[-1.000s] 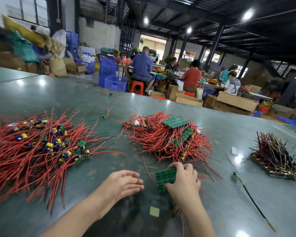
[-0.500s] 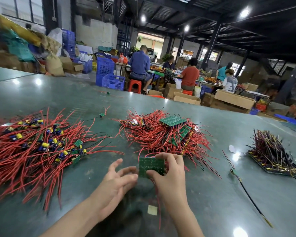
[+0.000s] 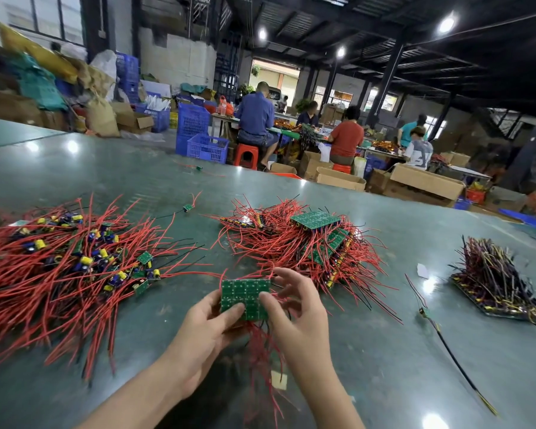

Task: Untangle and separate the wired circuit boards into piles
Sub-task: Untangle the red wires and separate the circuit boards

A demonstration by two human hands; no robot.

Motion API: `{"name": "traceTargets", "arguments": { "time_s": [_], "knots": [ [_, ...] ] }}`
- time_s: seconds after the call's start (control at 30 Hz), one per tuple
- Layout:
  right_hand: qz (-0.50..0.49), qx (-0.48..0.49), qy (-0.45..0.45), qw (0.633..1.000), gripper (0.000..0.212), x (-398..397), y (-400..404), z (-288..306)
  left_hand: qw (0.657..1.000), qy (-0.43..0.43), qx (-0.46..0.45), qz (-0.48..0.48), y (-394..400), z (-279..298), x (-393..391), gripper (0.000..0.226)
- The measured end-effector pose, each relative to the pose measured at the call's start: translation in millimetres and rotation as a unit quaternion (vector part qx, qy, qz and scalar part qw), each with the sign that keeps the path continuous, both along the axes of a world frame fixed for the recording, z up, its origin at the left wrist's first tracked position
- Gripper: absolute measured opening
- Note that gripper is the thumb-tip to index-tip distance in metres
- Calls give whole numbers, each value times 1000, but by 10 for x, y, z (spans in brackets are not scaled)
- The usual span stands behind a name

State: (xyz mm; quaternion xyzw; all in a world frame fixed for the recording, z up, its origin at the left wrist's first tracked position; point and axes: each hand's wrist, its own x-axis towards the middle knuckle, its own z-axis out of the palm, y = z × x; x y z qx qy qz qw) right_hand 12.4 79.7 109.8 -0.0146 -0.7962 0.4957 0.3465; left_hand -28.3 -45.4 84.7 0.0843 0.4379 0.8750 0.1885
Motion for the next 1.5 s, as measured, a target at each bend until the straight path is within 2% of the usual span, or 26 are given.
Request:
{"name": "traceTargets", "arguments": {
  "time_s": [0.1, 0.2, 0.27, 0.4, 0.5, 0.77, 0.83, 0.9, 0.97, 1.03, 1.07, 1.2, 1.3, 1.4, 1.5],
  "knots": [
    [-100, 147, 46, 983, 32, 7, 12, 4, 999, 31, -14, 10, -22, 39, 11, 35],
    [-121, 236, 23, 964, 36, 15, 1, -2, 995, 76, -54, 40, -41, 64, 5, 32],
    [-87, 227, -10, 970, 35, 23, -31, 4, 991, 85, -59, 87, -52, 73, -15, 29],
    [-39, 166, -12, 985, 24, 57, -71, 36, 986, 93, -39, 132, -96, 123, -64, 23],
    [-19, 107, -25, 994, 23, 73, -69, 67, 975, 158, -86, 130, -136, 156, -75, 28],
    [22, 81, -52, 995, 36, 86, -80, 92, 942, 282, -146, 108, -239, 255, -111, 36],
    [39, 70, -73, 994, 38, 68, -97, 62, 909, 343, -200, 126, -265, 270, -112, 46],
    [45, 54, -74, 995, 34, 43, -100, 27, 858, 407, -271, 158, -277, 256, -113, 51],
    [48, 21, -74, 996, 30, 26, -100, 11, 816, 432, -324, 206, -268, 229, -86, 55],
    [40, -21, -63, 997, 31, 18, -96, 5, 768, 461, -344, 282, -245, 210, -43, 52],
    [31, -47, -55, 997, 31, 12, -89, 2, 755, 472, -337, 306, -238, 208, -14, 46],
    [11, -186, -17, 982, 21, -3, -5, 12, 779, 454, -333, 276, -207, 226, 47, 13],
    [22, -243, -12, 970, 20, -12, 49, 21, 790, 437, -365, 226, -153, 191, 70, 21],
    [50, -231, -14, 971, 20, -9, 16, 7, 822, 391, -360, 204, -134, 196, 96, 40],
    [73, -206, -15, 976, 23, -12, -9, 3, 852, 360, -322, 203, -115, 206, 95, 45]
  ]
}}
